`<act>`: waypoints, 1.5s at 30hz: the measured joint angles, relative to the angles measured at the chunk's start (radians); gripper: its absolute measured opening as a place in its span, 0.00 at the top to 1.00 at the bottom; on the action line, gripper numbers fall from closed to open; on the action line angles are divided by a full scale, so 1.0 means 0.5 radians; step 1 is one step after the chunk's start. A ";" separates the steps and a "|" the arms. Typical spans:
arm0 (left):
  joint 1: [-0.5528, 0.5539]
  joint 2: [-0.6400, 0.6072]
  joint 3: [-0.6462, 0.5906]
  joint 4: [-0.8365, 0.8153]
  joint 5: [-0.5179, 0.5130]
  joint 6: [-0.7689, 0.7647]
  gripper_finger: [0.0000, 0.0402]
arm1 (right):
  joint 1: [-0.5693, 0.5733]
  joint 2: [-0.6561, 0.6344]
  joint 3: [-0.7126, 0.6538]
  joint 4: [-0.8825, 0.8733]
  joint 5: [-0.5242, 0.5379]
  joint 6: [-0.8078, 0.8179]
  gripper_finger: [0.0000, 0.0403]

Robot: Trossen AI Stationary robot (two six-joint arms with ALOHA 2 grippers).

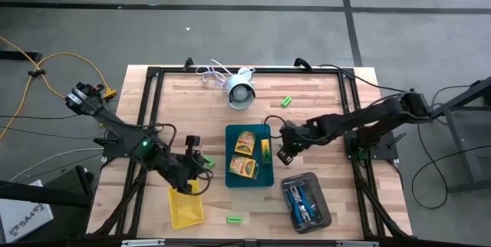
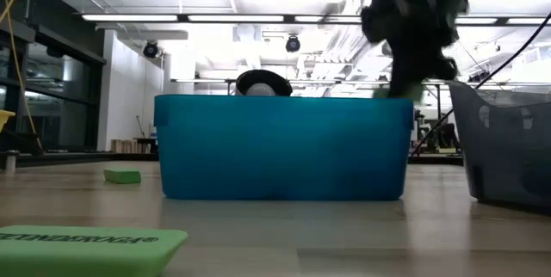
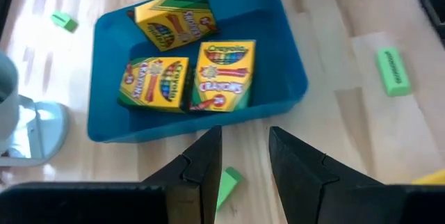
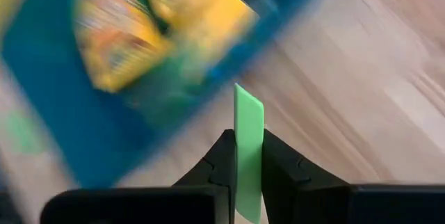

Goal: Pick & Place School Supplies
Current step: Put the green eraser into the yellow bin

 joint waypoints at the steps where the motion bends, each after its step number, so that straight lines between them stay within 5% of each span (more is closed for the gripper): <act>1: -0.017 0.000 0.000 -0.004 -0.001 -0.021 0.72 | 0.015 -0.016 0.040 0.026 0.004 0.000 0.92; 12: -0.139 0.000 -0.001 -0.007 -0.089 -0.198 0.72 | 0.215 -0.023 0.275 0.660 0.088 -0.190 0.92; 19: -0.132 0.000 -0.001 0.389 -0.276 0.202 0.72 | 0.262 -0.024 0.275 0.861 0.127 -0.311 0.92; 25: 0.014 0.000 -0.001 0.725 0.107 0.491 0.72 | 0.311 0.034 0.271 0.999 0.119 -0.360 0.92; 38: 0.416 0.000 -0.001 1.000 0.730 0.409 0.72 | 0.477 0.174 0.274 1.439 0.198 -0.623 0.92; 45: 0.555 0.064 0.000 1.131 0.870 0.409 0.72 | 0.477 0.174 0.274 1.552 0.285 -0.823 0.92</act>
